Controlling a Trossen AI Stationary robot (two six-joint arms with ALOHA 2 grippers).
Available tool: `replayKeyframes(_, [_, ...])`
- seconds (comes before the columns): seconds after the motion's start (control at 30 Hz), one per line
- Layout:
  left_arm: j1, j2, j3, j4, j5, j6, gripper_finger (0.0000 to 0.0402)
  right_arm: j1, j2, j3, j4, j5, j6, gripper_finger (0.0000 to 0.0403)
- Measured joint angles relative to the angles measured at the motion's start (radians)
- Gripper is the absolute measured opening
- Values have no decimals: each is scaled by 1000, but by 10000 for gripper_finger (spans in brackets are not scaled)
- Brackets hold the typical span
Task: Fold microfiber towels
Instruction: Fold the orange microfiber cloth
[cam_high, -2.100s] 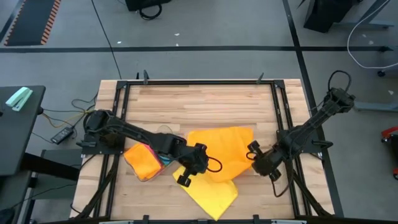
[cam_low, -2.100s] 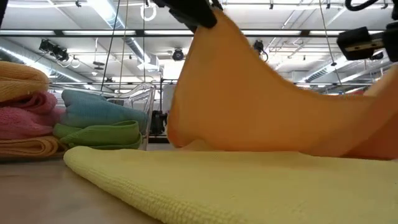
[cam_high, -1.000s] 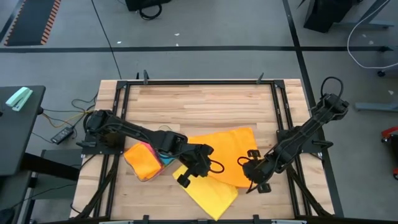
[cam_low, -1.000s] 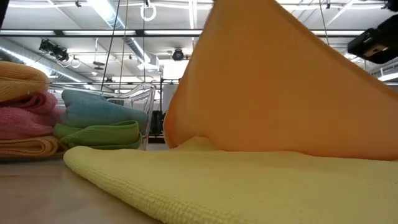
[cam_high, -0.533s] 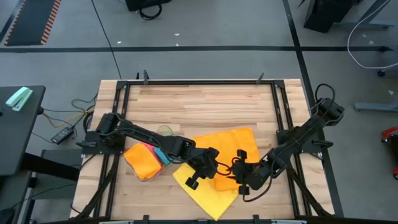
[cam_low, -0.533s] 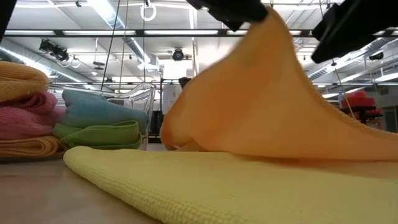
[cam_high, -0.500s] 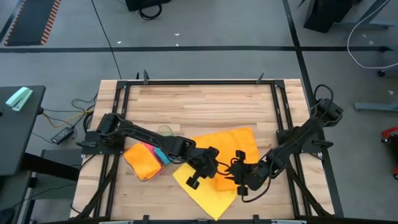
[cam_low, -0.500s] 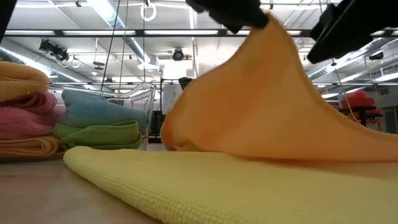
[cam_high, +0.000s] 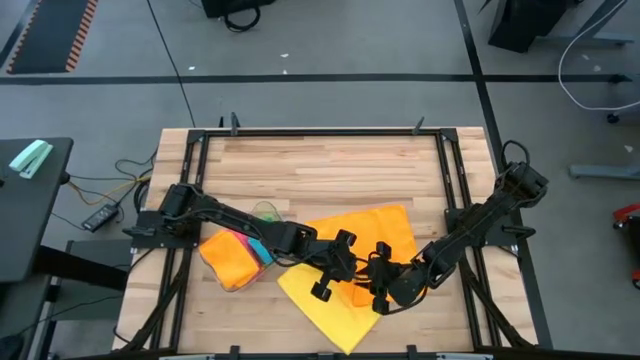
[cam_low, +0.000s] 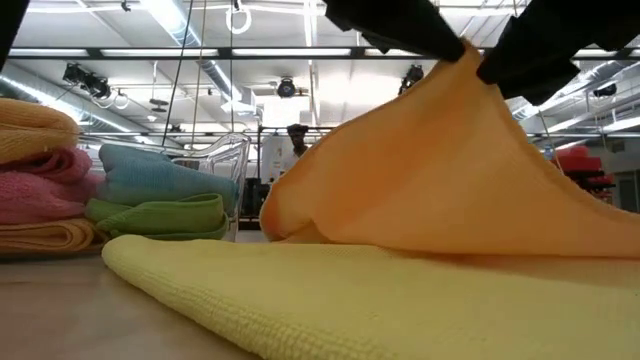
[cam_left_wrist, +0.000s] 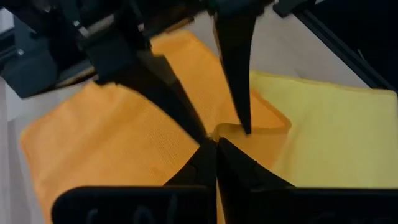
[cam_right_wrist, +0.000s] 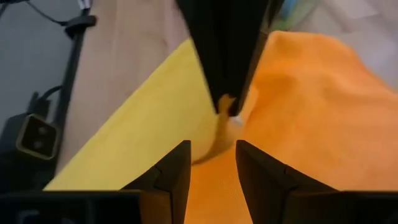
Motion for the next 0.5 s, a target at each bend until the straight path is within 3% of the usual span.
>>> replayKeyframes(0.23, [-1, 0, 0, 5, 0, 1, 15, -7, 5, 0, 1, 52, -21, 119])
replayKeyframes(0.4, [-1, 0, 0, 5, 0, 11, 8, -16, 10, 0, -2, 50, -31, 45])
replayKeyframes(0.5, [1, 0, 0, -9, 0, -25, 33, -15, 12, 0, -2, 46, -50, 9])
